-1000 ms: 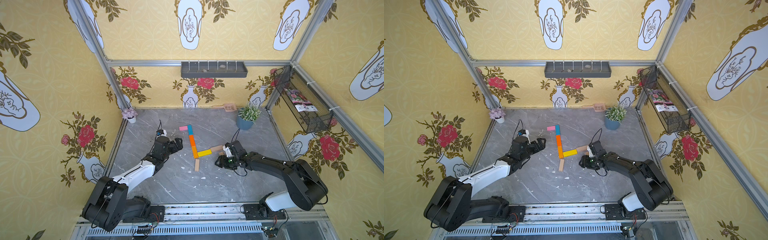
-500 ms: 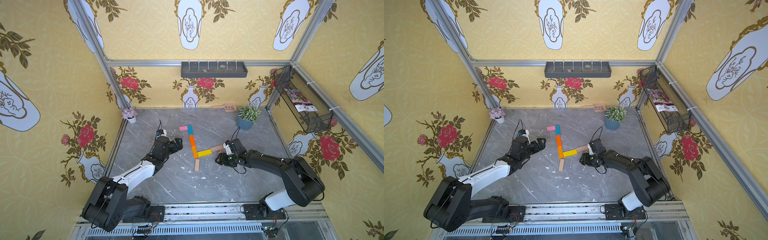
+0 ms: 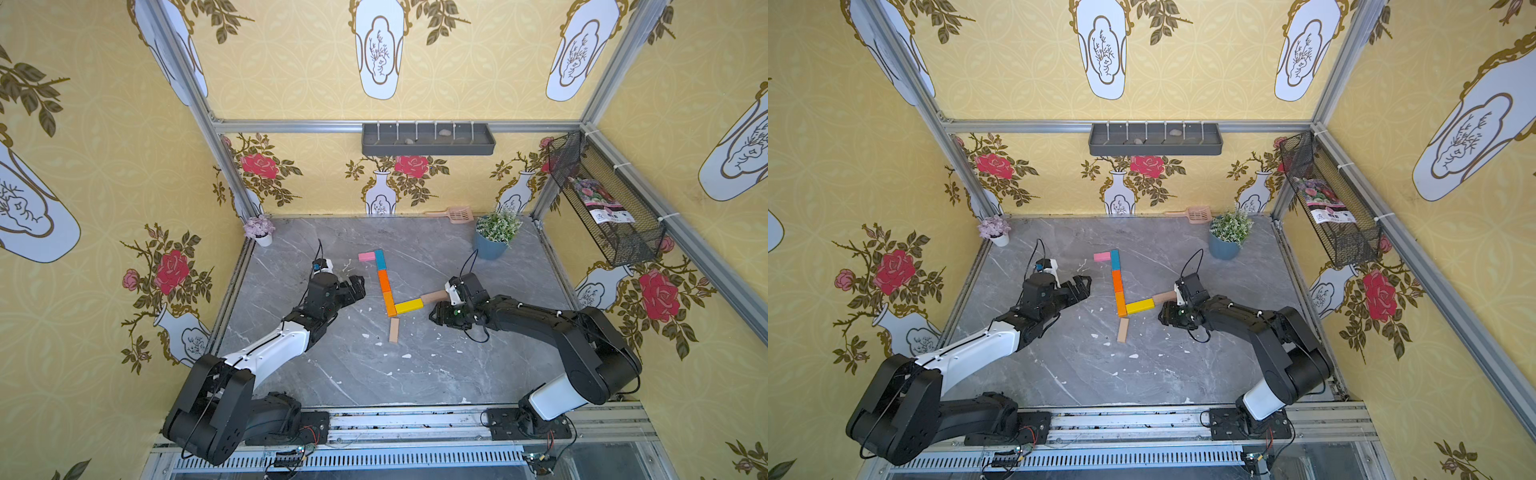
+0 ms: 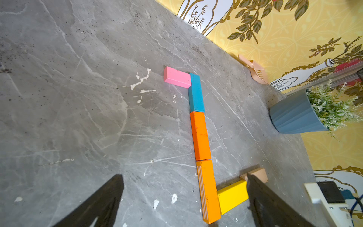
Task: Assemble a giraffe with building blocks
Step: Assemble the building block at the center of the board.
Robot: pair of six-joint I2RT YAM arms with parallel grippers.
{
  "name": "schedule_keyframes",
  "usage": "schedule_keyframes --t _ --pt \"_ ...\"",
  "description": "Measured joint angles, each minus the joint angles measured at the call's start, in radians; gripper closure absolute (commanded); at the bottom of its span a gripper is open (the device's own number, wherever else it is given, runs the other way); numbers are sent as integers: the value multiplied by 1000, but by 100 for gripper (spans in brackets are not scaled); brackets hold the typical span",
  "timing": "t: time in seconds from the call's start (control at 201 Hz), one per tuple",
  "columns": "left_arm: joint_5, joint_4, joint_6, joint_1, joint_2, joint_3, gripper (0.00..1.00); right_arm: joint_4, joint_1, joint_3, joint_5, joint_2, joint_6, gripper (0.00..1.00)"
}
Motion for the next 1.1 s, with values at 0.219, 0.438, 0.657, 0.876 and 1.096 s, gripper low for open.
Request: schedule_keyframes --t 0.219,0.438,0.657,0.876,1.096 --pt "0 0 0 0 -1 0 1 5 -2 12 18 14 0 38" --pt "0 0 0 0 -1 0 1 45 -2 25 8 40 5 38" --pt "0 0 0 0 -1 0 1 79 1 31 -14 58 20 39" --pt "1 0 0 0 -1 0 1 82 14 47 -27 75 27 39" --pt "1 0 0 0 -1 0 1 78 12 60 -9 83 43 39"
